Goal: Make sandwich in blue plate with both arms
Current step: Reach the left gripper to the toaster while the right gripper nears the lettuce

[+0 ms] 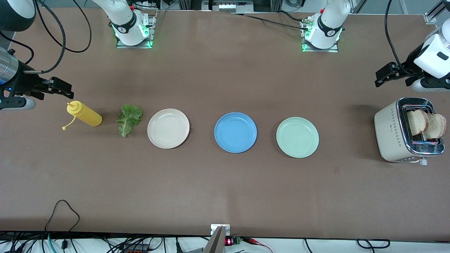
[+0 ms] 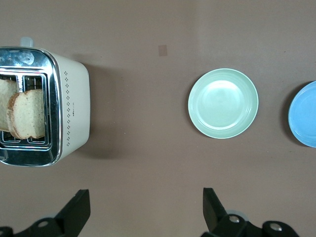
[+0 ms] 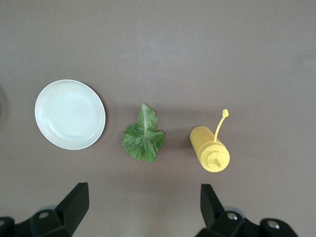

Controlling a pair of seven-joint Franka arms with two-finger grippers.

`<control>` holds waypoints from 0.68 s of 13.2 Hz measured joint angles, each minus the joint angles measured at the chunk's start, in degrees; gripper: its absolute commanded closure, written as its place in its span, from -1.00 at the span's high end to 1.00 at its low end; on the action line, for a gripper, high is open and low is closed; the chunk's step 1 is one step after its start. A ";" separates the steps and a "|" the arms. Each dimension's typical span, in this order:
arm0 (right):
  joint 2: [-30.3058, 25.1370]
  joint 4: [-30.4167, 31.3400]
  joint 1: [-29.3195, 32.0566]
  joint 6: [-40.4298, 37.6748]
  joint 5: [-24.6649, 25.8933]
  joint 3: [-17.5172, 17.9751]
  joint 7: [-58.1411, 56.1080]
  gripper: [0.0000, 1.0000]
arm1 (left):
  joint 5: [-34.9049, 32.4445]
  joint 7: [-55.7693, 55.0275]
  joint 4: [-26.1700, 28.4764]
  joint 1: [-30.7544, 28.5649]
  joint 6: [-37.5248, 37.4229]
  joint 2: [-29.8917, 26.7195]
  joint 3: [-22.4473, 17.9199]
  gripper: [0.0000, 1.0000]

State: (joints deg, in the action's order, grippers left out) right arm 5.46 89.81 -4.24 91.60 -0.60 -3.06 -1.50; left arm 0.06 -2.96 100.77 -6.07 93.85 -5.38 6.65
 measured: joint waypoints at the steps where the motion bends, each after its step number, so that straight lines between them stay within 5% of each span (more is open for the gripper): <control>1: 0.02 0.00 -0.01 0.00 0.00 0.00 0.00 1.00 | 0.00 -0.01 0.02 0.00 0.00 -0.02 0.01 1.00; 6: 0.03 -0.03 0.02 0.00 0.00 0.00 0.00 1.00 | -0.03 -0.06 0.89 -0.84 1.21 0.88 -0.16 1.00; 9: 0.11 -0.04 0.10 0.00 0.00 -0.02 0.01 1.00 | -0.19 0.14 1.44 -5.67 5.91 6.48 -0.46 1.00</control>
State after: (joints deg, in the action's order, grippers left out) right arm 5.57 89.77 -4.15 91.60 -0.60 -3.08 -1.49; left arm -0.13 -2.82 102.20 -11.74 99.76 1.10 6.19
